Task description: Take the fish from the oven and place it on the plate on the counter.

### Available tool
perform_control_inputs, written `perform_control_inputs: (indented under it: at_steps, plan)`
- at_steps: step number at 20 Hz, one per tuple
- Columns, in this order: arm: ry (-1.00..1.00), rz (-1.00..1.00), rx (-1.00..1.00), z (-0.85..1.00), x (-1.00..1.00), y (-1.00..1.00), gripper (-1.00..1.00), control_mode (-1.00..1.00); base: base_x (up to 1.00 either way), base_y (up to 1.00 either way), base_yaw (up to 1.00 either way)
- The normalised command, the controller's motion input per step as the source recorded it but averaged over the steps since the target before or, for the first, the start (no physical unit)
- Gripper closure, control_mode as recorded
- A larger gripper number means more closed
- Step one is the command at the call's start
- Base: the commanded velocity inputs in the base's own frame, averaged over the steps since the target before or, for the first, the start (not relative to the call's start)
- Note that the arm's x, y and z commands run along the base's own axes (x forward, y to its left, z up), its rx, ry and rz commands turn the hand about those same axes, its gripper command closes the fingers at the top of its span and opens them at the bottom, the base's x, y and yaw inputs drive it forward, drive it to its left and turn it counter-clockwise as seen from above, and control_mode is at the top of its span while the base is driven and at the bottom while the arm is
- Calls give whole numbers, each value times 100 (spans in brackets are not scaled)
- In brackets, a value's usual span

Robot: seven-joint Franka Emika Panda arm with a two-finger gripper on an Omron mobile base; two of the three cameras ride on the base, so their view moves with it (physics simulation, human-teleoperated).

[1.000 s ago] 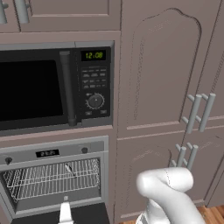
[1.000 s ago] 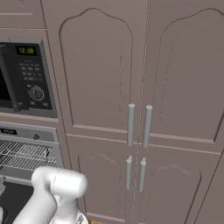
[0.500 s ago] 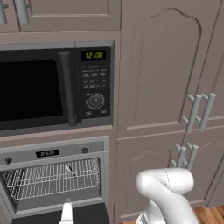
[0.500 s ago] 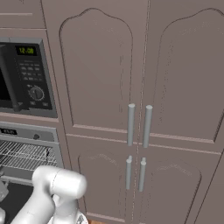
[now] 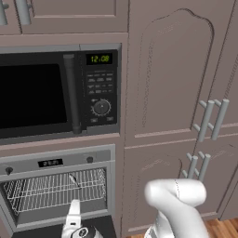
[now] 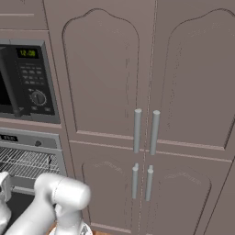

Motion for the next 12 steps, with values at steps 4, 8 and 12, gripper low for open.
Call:
perform_control_inputs:
  at_steps: [4,8,12]
  plan:
    - [0,0,0,-34,43,0,-100,-100,0,0,0]
    - [0,0,0,-55,38,0,-100,-100,0,0,0]
    - [0,0,0,-77,47,0,-100,-100,0,0,0]
